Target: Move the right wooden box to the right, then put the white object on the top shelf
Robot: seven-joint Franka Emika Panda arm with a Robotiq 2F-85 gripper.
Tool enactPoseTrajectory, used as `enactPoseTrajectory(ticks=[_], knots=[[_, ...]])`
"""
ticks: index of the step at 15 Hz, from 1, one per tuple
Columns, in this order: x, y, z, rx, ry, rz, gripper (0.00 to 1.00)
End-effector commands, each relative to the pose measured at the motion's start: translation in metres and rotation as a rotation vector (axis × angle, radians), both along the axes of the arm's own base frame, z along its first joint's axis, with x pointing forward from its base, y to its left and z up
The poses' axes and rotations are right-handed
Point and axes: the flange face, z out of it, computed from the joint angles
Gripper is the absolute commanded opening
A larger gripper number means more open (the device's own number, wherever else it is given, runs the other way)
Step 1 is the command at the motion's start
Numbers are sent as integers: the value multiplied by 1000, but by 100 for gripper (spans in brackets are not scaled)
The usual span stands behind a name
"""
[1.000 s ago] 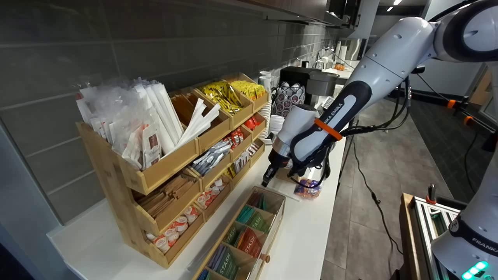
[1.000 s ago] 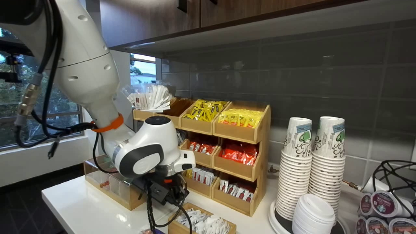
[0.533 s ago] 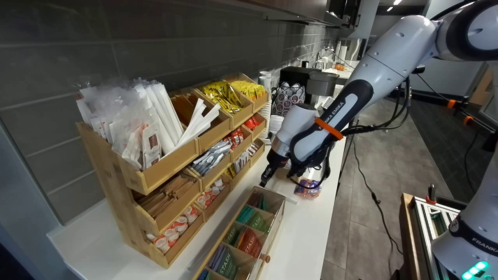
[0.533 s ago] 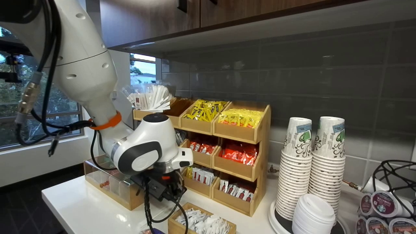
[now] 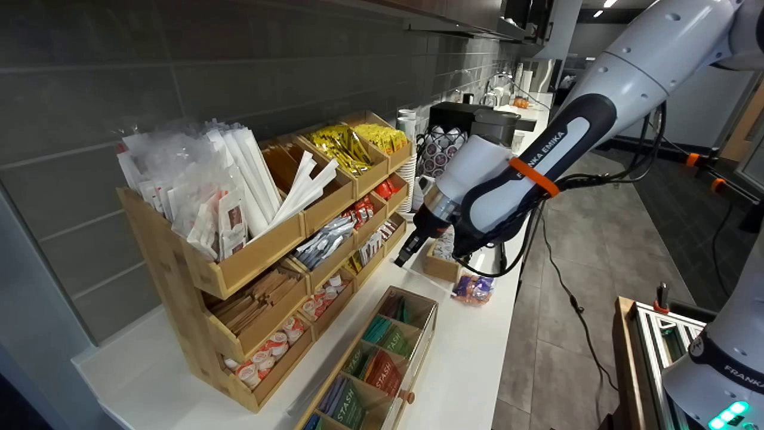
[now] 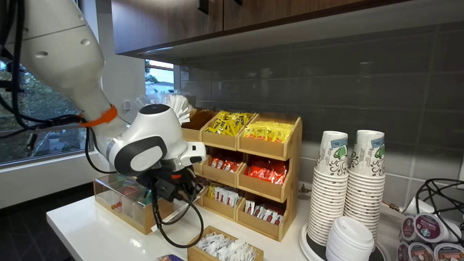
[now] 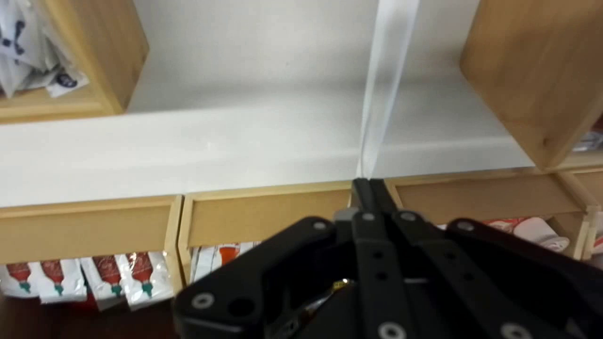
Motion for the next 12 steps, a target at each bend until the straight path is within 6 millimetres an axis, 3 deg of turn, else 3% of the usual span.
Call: enactPoseTrajectory(ticks=[1,3,6,8,12], knots=[[-39,-7,37,-38,-75,-12,0],[-50,-8,56,-52,-129,-12,0],[-62,11,81,-50,-211,9,0],[-65,43,95,-24,-261,38,0],[-71,126,131,59,-378,127,0]])
